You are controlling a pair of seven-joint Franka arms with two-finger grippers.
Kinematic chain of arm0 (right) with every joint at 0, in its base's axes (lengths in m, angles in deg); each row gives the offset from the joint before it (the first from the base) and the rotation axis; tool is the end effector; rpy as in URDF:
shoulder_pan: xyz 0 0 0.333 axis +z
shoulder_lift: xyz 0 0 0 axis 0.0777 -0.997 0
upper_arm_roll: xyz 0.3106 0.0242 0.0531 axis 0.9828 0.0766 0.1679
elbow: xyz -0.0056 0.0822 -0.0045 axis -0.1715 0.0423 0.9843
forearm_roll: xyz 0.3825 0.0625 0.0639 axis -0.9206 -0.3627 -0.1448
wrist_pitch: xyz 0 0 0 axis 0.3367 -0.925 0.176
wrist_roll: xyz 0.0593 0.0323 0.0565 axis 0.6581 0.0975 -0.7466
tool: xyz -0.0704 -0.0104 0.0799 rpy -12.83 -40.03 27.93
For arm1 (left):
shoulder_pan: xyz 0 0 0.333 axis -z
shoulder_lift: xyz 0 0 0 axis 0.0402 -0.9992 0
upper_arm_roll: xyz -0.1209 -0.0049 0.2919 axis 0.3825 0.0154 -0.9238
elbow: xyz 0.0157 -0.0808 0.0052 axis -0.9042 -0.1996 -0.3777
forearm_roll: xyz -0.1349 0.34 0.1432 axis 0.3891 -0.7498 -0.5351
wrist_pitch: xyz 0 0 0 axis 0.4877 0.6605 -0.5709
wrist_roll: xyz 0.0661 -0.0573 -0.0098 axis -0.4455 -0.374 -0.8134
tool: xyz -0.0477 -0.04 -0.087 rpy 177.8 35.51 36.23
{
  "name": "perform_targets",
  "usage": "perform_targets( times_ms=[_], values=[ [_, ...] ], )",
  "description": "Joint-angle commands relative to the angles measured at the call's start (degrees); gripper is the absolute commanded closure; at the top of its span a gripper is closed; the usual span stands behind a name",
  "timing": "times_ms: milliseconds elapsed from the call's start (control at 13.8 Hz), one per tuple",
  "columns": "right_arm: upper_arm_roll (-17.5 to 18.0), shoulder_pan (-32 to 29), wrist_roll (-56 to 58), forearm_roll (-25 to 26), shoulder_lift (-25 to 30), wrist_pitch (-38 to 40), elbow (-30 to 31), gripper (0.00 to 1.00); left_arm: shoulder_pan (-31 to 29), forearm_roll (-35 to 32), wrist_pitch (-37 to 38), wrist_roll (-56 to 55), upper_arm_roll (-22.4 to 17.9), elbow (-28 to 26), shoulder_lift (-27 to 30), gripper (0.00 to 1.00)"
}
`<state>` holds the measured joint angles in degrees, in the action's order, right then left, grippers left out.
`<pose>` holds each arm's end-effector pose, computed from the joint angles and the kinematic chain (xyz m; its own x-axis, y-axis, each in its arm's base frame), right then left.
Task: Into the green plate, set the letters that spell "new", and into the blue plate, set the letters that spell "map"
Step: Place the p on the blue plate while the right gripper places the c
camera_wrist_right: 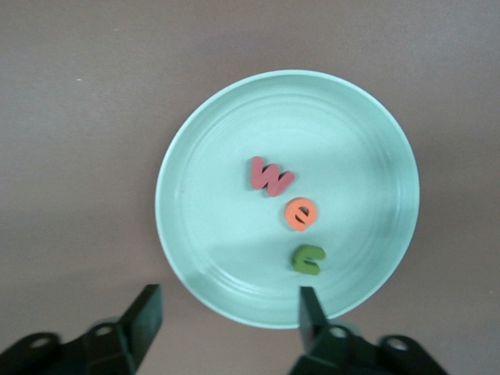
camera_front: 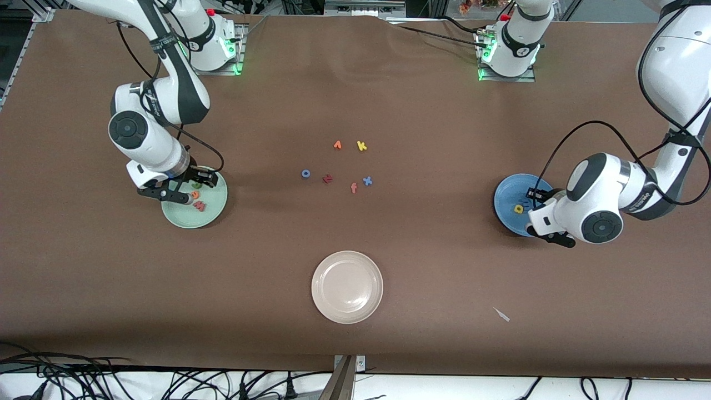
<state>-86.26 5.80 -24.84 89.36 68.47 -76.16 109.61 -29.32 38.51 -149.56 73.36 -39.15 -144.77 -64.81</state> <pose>0.5327 0.1006 0.2797 0.9805 -0.1890 -0.0540 -0.1851 -0.9802 0.0697 0.6165 -0.0076 0.2334 0.8132 -0.2628 -0.5192 -0.3053 -0.9522 0.0037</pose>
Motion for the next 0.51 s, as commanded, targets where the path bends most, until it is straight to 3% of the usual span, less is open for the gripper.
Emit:
perform_targets(
  times_ms=[0,363,435],
  values=[
    [0.41,-0.24,0.06,-2.24,3.60,4.98,-1.94,0.00,0.07,-0.64,7.57,1.42,0.20,7.26,1.26,0.00],
    [1.46,-0.15,2.07,-2.86,5.79,23.86,-18.71,0.00,-1.07,0.06,11.20,0.63,-0.06,11.76,3.71,0.00],
    [1.46,-0.15,4.60,-3.21,6.49,26.77,-21.97,0.00,-0.64,1.72,10.59,0.28,-1.71,10.55,7.54,0.00]
  ],
)
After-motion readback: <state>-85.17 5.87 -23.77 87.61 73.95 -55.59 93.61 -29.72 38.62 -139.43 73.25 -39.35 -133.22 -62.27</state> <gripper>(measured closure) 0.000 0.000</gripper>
